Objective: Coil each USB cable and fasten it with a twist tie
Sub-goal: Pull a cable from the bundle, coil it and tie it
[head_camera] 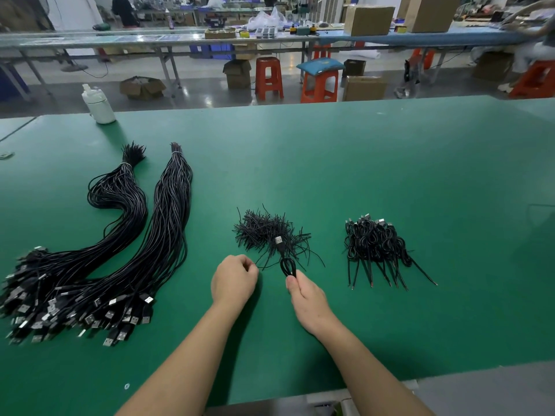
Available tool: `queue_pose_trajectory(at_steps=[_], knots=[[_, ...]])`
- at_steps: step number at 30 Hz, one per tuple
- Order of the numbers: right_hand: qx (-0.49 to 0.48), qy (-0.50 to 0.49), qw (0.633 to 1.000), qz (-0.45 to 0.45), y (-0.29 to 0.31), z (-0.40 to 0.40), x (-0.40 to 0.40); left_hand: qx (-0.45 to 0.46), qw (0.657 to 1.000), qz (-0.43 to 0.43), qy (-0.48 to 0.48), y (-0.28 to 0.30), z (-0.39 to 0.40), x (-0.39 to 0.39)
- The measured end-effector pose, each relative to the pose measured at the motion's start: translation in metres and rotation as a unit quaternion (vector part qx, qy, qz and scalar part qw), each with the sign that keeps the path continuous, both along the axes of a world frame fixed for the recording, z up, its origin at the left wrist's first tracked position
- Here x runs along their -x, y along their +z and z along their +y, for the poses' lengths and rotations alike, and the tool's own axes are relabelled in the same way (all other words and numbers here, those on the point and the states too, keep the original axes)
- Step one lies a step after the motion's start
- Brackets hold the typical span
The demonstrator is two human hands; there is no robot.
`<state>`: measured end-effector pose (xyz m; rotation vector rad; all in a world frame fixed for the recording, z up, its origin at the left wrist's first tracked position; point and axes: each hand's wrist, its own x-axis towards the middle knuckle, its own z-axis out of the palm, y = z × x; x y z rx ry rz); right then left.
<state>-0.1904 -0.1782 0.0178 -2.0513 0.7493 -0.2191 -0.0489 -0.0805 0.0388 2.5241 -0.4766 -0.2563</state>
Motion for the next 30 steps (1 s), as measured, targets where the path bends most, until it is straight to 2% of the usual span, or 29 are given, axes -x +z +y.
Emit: queue_pose_trajectory(at_steps=[2, 7, 13, 19, 22, 26, 30], knots=[[0.001, 0.002, 1.000, 0.002, 0.000, 0.000, 0.000, -0.019, 0.999, -0.036, -0.008, 0.000, 0.001, 0.000], [0.025, 0.021, 0.999, -0.001, -0.001, 0.000, 0.001, 0.000, 0.990, -0.131, -0.048, -0.005, 0.006, 0.001], [0.024, 0.026, 0.999, -0.002, 0.002, 0.000, 0.001, -0.010, 0.988, -0.141, -0.056, -0.007, 0.009, 0.004], [0.009, 0.016, 1.000, 0.001, 0.004, 0.000, 0.001, -0.057, 0.973, -0.197, -0.101, -0.004, 0.008, 0.007], [0.007, 0.014, 1.000, 0.000, 0.004, 0.000, 0.001, -0.050, 0.965, -0.227, -0.124, 0.000, 0.007, 0.009], [0.028, 0.028, 0.999, -0.007, 0.003, 0.000, 0.002, -0.023, 0.962, -0.202, -0.184, 0.004, 0.005, 0.014], [0.016, 0.021, 1.000, -0.008, 0.005, 0.000, 0.001, 0.077, 0.957, -0.113, -0.255, -0.001, 0.007, 0.027]])
